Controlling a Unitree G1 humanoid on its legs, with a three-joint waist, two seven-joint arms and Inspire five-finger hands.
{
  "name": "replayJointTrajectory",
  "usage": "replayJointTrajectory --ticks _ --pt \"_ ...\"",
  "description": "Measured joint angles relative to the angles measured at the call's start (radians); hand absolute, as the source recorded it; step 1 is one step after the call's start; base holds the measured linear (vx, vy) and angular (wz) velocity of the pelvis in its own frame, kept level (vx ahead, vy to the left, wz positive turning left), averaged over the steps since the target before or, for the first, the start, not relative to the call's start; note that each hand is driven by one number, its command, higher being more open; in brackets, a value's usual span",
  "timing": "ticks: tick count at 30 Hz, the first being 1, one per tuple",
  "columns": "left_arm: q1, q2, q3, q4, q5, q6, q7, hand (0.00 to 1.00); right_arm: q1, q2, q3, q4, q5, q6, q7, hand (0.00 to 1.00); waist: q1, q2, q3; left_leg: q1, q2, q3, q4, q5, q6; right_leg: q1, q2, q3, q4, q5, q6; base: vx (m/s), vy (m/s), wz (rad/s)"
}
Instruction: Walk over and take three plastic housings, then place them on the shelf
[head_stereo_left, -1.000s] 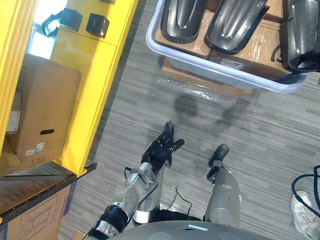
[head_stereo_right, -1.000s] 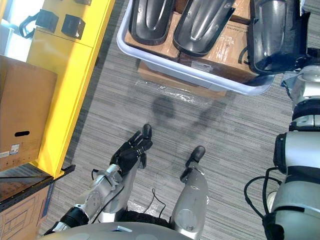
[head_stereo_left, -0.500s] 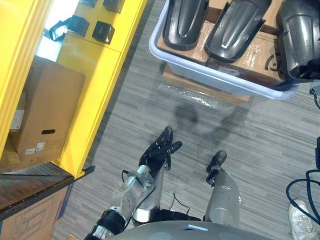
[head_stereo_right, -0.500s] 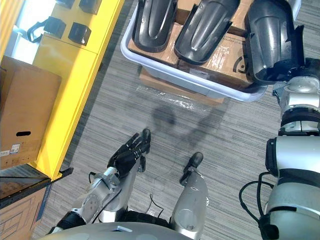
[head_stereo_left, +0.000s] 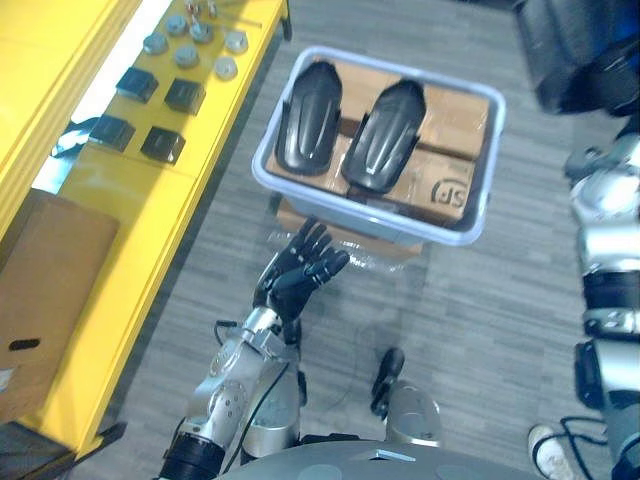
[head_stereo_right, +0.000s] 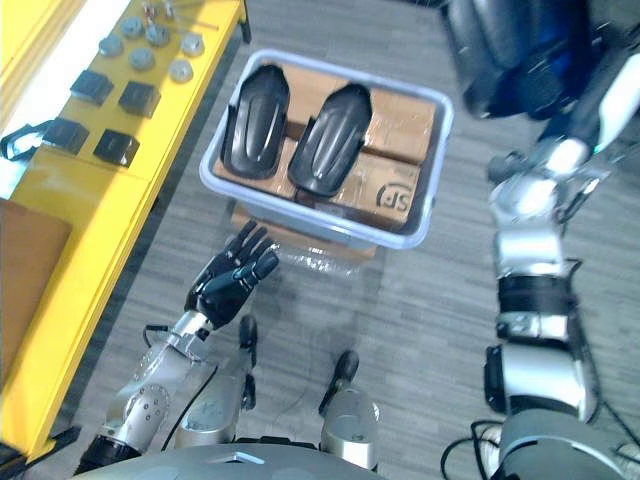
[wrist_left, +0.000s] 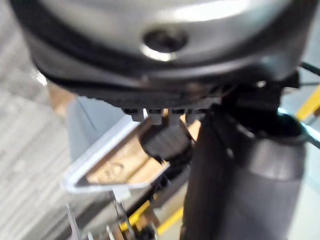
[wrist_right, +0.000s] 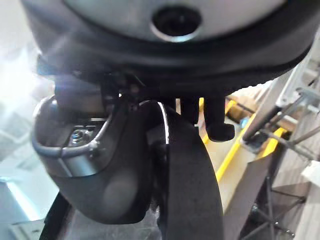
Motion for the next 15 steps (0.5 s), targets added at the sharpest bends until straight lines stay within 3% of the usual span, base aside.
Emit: replayJointTrajectory --ticks 3,5,10,12,15 --pt "-0.087 -0.019 -0.006 -0.014 -0.038 0.041 0.006 1.0 0.093 0.126 0.027 -0.08 -0.048 -0.003 0.042 0.0 -0.007 -0.009 -0.061 0.028 -0.004 0.02 0.0 0.0 0.0 0.038 0.0 0.001 -0.033 0.006 0.009 0.06 -0.015 -0.08" --pt "-0.157 -0.036 -0.041 -0.009 -0.04 0.041 0.035 1.0 0.152 0.183 0.079 -0.139 -0.076 -0.006 0.07 0.0 -0.021 -0.001 -0.092 0.036 -0.001 0.033 -0.001 0.0 0.0 0.048 0.006 0.008 -0.051 0.014 0.014 -0.01 -0.015 -0.14" --pt "-0.266 -0.082 -0.115 0.06 -0.031 0.036 0.09 1.0 0.179 0.261 0.167 -0.168 -0.109 -0.018 0.128 0.0 -0.067 0.012 -0.146 0.039 0.009 0.06 -0.005 -0.004 -0.004 0.047 0.019 0.029 -0.088 0.048 0.011 -0.08 0.013 -0.18" --pt "-0.27 -0.095 -0.118 0.088 -0.027 0.03 0.111 1.0 0.184 0.278 0.161 -0.168 -0.111 -0.019 0.13 0.0 -0.069 0.015 -0.166 0.041 0.01 0.071 -0.006 -0.009 -0.006 0.047 0.023 0.043 -0.108 0.066 0.009 -0.08 0.041 -0.23" --pt "-0.27 -0.094 -0.112 0.108 -0.026 0.028 0.162 1.0 0.212 0.295 0.206 -0.171 -0.109 -0.065 0.167 0.0 -0.077 0.013 -0.189 0.051 0.011 0.096 -0.006 -0.009 -0.006 0.05 0.025 0.065 -0.132 0.089 0.008 -0.08 0.039 -0.22"
